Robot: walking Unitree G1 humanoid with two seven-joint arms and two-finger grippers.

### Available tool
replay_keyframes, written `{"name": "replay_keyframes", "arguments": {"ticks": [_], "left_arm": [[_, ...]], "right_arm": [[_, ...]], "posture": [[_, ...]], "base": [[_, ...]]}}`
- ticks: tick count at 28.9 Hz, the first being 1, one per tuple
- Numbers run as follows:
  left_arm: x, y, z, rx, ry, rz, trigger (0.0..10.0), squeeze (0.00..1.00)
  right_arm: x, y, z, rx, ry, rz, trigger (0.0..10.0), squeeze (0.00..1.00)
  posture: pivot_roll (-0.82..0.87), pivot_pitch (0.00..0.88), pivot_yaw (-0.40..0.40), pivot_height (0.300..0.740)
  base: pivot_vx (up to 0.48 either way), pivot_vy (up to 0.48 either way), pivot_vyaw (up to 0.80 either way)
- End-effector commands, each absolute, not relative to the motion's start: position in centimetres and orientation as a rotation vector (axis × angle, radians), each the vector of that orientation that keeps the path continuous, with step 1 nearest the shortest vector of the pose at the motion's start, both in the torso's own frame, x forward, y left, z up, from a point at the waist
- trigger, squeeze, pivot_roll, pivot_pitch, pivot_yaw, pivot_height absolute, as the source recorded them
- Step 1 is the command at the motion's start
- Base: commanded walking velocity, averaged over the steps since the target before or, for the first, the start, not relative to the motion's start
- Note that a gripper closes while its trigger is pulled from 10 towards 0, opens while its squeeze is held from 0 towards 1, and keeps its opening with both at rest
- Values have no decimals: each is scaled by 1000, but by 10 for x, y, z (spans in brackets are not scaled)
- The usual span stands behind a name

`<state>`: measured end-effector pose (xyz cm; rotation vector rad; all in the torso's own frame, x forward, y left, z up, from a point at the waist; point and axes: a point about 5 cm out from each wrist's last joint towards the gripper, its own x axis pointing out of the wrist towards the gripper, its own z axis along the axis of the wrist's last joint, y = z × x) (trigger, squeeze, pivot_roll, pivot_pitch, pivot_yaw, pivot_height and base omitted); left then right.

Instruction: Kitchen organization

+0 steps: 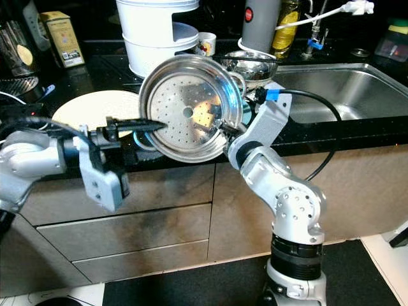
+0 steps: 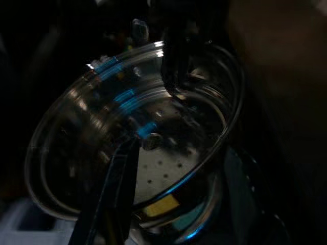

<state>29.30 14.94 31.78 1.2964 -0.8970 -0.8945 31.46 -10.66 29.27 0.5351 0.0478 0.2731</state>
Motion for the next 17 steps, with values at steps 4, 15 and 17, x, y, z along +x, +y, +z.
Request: {"name": "replay_keyframes", "arguments": {"ticks": [4, 15, 17], "left_arm": [[282, 147, 361, 759, -971, -880, 10000, 0], [264, 131, 360, 947, -896, -1069, 10000, 0], [262, 126, 351, 1134, -917, -1054, 10000, 0]], "right_arm": [[315, -102, 280, 508, 113, 273, 0, 0], [315, -104, 277, 502, 129, 250, 0, 0], [316, -104, 277, 502, 131, 249, 0, 0]], "posture": [[-14, 157, -39, 740], [-13, 159, -40, 740], [-12, 158, -41, 740]], "base": [[0, 0, 0], [0, 0, 0], [0, 0, 0]]}}
